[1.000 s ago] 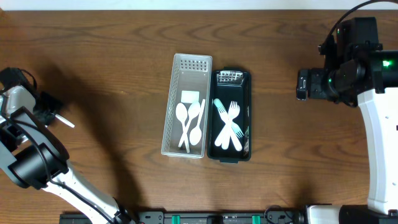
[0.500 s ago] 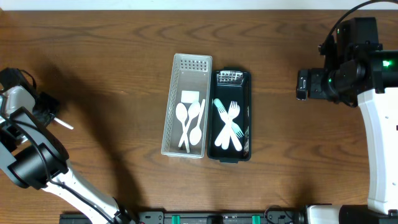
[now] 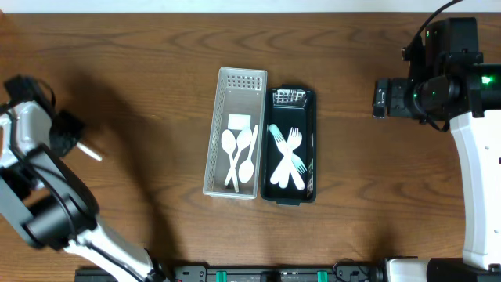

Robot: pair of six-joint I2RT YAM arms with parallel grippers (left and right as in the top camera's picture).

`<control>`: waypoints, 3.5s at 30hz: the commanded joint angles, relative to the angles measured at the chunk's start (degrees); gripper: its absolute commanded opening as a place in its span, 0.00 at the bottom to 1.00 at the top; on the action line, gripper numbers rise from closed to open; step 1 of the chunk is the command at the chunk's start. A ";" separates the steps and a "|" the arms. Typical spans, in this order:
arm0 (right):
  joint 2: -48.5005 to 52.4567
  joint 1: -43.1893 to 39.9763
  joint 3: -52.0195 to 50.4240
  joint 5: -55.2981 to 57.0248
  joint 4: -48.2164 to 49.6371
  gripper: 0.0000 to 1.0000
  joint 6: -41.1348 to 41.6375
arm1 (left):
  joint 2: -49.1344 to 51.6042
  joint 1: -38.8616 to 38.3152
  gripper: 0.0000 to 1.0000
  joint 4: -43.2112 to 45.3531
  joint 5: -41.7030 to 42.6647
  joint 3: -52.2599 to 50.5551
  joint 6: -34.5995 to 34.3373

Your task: Pack container

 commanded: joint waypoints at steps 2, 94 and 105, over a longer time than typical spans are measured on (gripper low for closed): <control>0.02 -0.24 -0.04 -0.20 0.79 0.94 -1.38 | -13.92 -9.22 0.06 -1.92 0.35 0.66 -0.39; -62.18 4.17 -62.69 4.57 40.39 0.99 -5.20 | -97.90 -36.11 0.98 21.46 -9.77 -51.69 23.45; -73.99 4.17 -69.02 4.17 34.27 0.99 -5.18 | -103.45 -36.11 0.98 5.92 -9.77 -53.42 23.45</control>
